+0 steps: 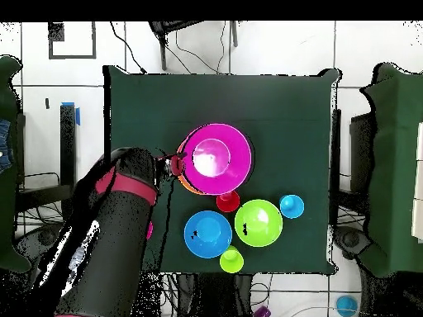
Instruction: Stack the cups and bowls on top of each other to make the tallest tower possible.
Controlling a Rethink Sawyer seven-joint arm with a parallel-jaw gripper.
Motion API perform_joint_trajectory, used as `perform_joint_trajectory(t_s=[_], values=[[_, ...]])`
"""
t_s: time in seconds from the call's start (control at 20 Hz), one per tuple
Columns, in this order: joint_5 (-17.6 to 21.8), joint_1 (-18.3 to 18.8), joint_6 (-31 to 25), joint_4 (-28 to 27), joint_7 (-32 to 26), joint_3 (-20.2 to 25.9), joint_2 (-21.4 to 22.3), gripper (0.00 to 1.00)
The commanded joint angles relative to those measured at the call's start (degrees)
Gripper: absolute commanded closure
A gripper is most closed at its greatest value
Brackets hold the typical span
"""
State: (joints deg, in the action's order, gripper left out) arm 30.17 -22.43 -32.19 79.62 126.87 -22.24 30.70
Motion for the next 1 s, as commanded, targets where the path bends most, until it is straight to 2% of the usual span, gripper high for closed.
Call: perform_joint_trajectory(t_s=[0.05, 0.15, 0.2, 0.7, 0.85, 1.0], values=[[-2.1, 1.6, 2.8, -1.2, 7.3, 3.8, -2.0, 1.00], [-2.2, 1.7, 3.4, -1.0, 7.8, 3.7, -2.1, 1.00], [-2.3, 1.7, 3.8, -0.9, 8.1, 3.7, -2.1, 0.00], [-3.0, 1.9, 3.9, -0.2, 8.3, 3.9, -1.6, 0.00], [-2.4, 1.7, 2.2, -0.9, 6.1, 4.0, -1.7, 0.00], [-2.9, 1.4, 3.6, -0.3, 7.9, 3.5, -1.3, 0.00]])
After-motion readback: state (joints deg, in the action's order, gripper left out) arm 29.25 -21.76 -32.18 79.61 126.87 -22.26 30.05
